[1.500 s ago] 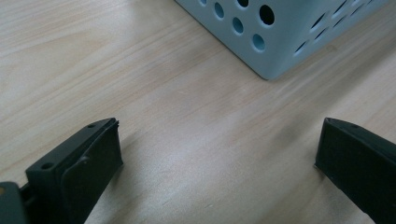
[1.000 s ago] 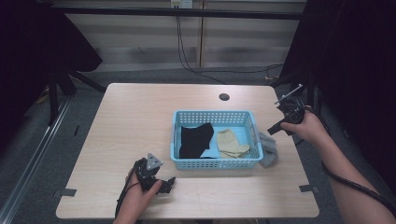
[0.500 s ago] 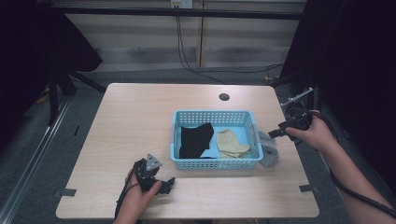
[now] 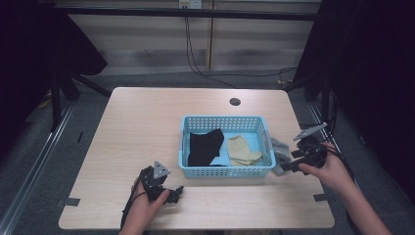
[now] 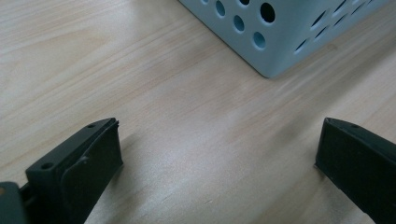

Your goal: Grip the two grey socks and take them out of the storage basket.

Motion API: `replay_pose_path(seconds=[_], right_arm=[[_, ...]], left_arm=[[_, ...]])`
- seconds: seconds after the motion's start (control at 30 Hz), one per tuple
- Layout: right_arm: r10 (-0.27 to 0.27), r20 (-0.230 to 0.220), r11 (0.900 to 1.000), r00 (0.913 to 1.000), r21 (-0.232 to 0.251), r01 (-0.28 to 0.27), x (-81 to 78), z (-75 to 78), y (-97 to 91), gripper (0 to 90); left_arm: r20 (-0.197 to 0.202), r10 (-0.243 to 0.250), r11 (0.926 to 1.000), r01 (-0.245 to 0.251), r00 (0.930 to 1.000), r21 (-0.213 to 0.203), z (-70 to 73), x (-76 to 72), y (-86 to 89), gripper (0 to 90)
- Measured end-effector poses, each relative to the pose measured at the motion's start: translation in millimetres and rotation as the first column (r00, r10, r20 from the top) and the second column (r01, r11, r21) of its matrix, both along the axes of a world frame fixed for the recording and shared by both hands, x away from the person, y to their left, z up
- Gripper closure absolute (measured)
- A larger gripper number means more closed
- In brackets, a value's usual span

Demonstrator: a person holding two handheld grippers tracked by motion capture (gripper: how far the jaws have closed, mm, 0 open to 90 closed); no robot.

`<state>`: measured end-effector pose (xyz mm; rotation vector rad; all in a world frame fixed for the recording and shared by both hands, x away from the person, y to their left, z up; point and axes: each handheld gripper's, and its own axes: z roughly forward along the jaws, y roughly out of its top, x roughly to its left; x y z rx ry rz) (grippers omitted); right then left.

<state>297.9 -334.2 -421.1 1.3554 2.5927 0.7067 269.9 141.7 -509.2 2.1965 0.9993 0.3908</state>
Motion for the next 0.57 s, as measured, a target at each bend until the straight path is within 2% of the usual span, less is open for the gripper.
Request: replay_pose_path(seconds=[0.17,0.23,0.37,0.4,0.43,0.47,0.53,0.57], right_arm=[[-0.007,0.000,0.9997,1.0000,0.025,0.007,-17.6,-18.0,2.4,25.7],[-0.004,0.010,0.9993,0.9999,0.038,0.004,-25.4,-25.6,3.3,25.7],[-0.051,0.056,0.9938,0.9971,0.101,0.045,-40.5,-35.3,6.9,25.9],[-0.026,0.036,0.9965,0.9990,0.080,0.023,-41.9,-36.8,9.3,25.3],[-0.003,0.042,0.9982,0.9991,0.060,0.000,-43.9,-36.8,10.4,25.9],[-0.013,0.060,0.9973,0.9981,0.073,0.009,-45.8,-35.6,10.2,25.9],[-0.007,0.067,0.9955,0.9977,0.095,0.001,-46.5,-33.6,9.4,25.9],[-0.011,0.070,0.9961,0.9975,0.088,0.005,-46.7,-32.5,9.2,25.8]], left_arm=[[0.000,0.000,1.0000,0.000,1.0000,0.000,0.0,0.0,0.0,0.0],[0.000,-0.001,1.0000,0.001,1.0000,0.001,0.0,0.0,0.1,0.0],[-0.001,-0.003,1.0000,0.003,1.0000,0.004,0.2,0.1,0.2,0.0],[0.000,0.000,1.0000,0.000,1.0000,0.000,0.0,-0.1,0.0,0.0],[0.000,0.000,1.0000,0.000,1.0000,0.000,0.0,-0.1,0.0,0.0],[0.000,0.000,1.0000,0.000,1.0000,0.000,0.0,-0.1,0.0,0.0],[0.000,0.001,1.0000,-0.001,1.0000,0.000,0.0,-0.1,0.0,0.0],[0.001,0.002,1.0000,-0.002,1.0000,0.002,0.0,-0.2,0.0,0.0]])
